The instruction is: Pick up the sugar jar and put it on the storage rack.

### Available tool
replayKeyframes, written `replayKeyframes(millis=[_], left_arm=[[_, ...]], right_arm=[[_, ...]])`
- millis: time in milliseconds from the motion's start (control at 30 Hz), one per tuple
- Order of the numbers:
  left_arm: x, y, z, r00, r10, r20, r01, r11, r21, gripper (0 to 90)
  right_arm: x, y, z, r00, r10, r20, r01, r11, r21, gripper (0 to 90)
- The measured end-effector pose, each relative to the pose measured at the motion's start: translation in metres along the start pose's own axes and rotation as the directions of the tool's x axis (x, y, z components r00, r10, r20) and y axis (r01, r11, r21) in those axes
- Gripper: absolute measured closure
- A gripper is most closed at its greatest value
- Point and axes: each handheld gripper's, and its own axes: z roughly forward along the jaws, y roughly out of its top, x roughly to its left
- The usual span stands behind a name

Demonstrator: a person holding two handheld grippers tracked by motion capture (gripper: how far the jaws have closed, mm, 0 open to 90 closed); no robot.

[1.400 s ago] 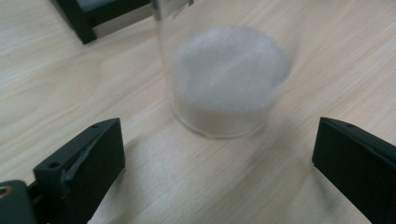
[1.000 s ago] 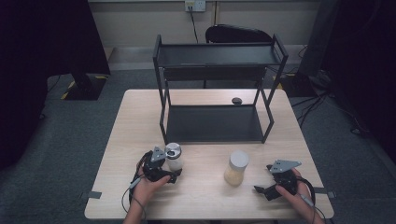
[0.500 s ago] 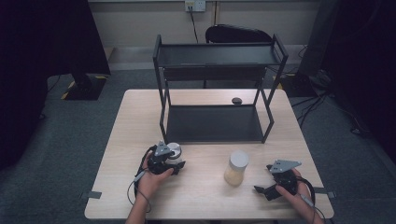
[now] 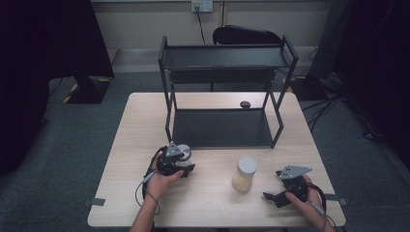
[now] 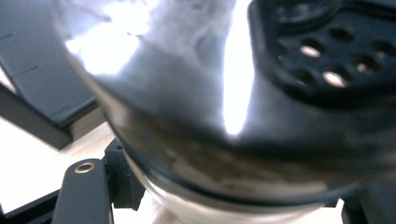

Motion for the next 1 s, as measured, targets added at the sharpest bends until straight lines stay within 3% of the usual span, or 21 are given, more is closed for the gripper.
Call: replayKeyframes(millis=[167, 667, 1000], left_arm=[[0.000, 0.012, 0.002, 0.9999, 0.012, 0.000, -0.012, 0.9999, 0.008, 30.1], [0.010, 0.051, 0.002, 0.9981, 0.011, 0.060, -0.010, 0.9998, -0.016, 30.1], [0.013, 0.073, -0.003, 0.9976, 0.028, 0.063, -0.027, 0.9994, -0.021, 30.1]], right_arm=[[0.000, 0.000, 0.000, 1.0000, 0.000, 0.000, 0.000, 1.000, 0.000, 0.0], [0.000, 0.000, 0.000, 1.0000, 0.000, 0.000, 0.000, 1.000, 0.000, 0.0], [0.000, 0.000, 0.000, 1.0000, 0.000, 0.000, 0.000, 1.000, 0.000, 0.0]])
